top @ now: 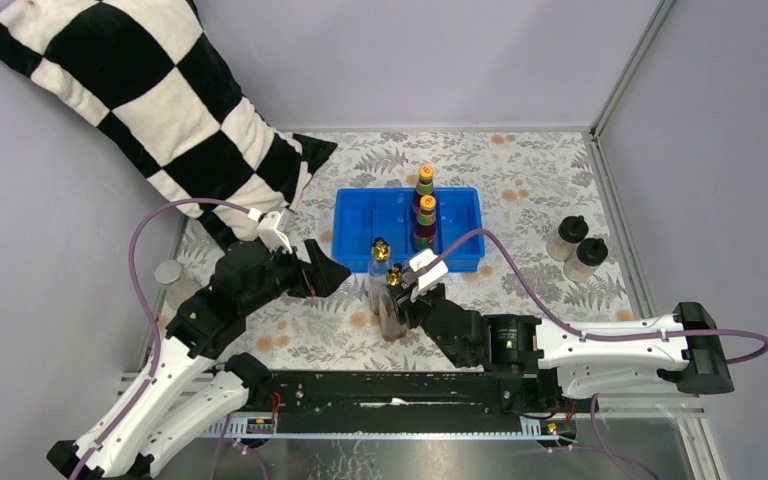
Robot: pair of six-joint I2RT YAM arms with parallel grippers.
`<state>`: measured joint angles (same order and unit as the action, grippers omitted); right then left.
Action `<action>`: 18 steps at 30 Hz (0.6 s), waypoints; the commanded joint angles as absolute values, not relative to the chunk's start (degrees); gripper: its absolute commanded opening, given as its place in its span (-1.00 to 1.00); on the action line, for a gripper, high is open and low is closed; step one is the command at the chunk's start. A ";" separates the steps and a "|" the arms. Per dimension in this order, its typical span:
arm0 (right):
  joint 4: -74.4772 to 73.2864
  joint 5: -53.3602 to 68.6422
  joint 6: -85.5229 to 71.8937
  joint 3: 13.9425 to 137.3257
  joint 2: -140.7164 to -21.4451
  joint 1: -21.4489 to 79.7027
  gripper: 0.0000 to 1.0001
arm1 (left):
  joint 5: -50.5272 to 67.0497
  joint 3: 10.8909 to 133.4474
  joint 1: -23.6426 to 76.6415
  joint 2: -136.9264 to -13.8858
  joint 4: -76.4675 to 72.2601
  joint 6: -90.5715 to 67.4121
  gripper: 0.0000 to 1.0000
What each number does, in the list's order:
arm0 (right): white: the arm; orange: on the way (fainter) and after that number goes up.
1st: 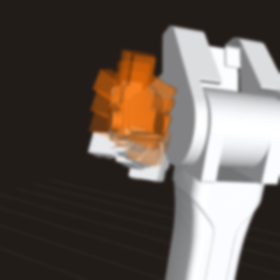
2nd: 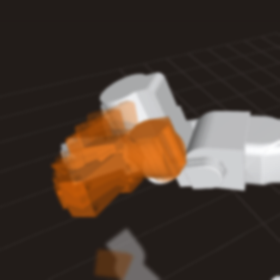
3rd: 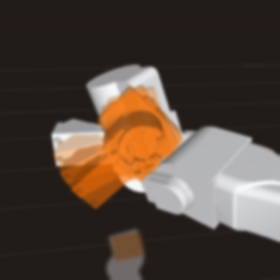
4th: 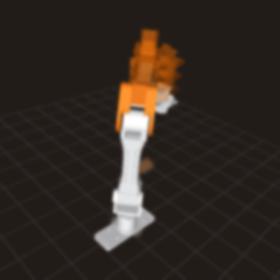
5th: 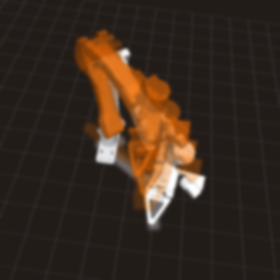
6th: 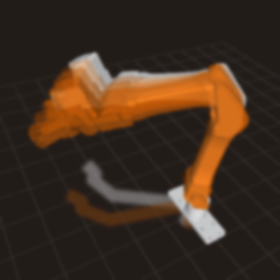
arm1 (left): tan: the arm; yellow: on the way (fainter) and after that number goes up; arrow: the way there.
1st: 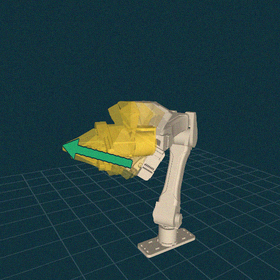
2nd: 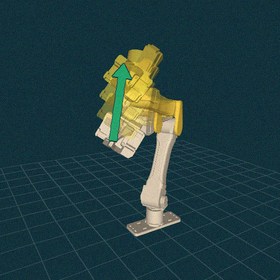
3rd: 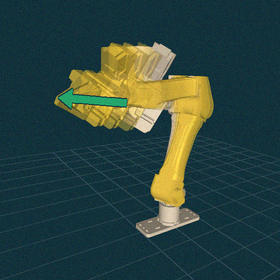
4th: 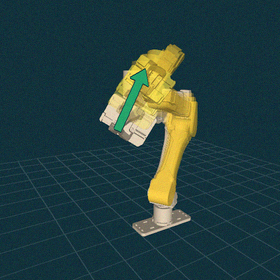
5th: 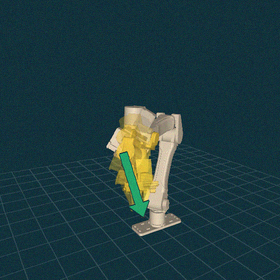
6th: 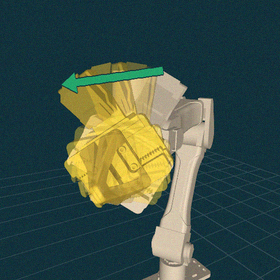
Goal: Organize the condiment bottles
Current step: Pick up the bottle from the center of the board.
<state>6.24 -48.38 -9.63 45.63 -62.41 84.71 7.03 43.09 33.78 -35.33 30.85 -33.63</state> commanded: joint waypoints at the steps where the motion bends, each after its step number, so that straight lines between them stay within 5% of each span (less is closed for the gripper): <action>1: 6.86 -49.26 -8.07 44.94 -60.84 85.08 -0.04 | 6.15 42.39 34.28 -34.96 31.02 -32.87 0.98; 10: 8.74 -49.06 -9.15 45.14 -63.90 85.08 0.35 | 6.06 42.41 34.28 -34.91 31.05 -32.91 0.98; 18: 12.31 -52.19 -9.58 45.97 -67.80 85.08 0.32 | 6.28 42.38 34.25 -34.88 31.16 -32.79 0.98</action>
